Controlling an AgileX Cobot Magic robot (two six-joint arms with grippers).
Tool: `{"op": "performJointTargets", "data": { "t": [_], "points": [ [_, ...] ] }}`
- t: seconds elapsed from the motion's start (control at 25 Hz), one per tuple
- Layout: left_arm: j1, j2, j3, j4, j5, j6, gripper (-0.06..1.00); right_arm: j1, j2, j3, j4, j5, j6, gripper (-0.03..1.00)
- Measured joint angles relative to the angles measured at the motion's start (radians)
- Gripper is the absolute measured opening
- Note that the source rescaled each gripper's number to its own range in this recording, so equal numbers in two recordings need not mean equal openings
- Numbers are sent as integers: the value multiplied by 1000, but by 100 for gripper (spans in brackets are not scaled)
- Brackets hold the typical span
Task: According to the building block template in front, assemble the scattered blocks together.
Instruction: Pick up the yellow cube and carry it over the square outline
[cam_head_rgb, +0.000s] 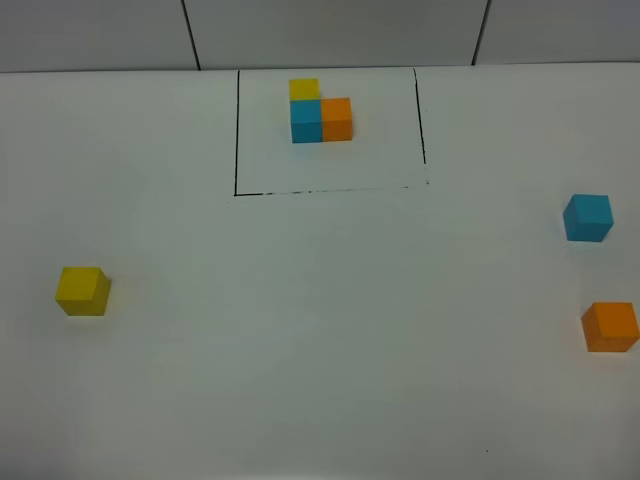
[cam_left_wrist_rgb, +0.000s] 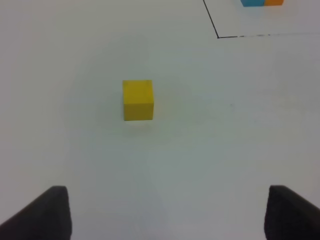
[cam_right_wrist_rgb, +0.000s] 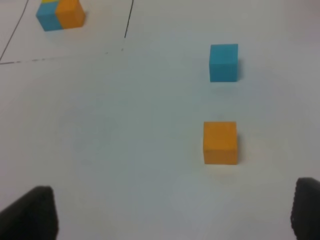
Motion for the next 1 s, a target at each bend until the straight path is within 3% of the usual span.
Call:
{"op": "performJointTargets", "data": {
  "t": [0.76, 1.0],
  "points": [
    [0, 2, 0, 0, 0, 0, 69, 0, 0, 0, -1, 0, 0, 96],
    [0, 126, 0, 67, 0, 0, 90, 0, 0, 0, -1, 0, 0, 96]
  ]
}}
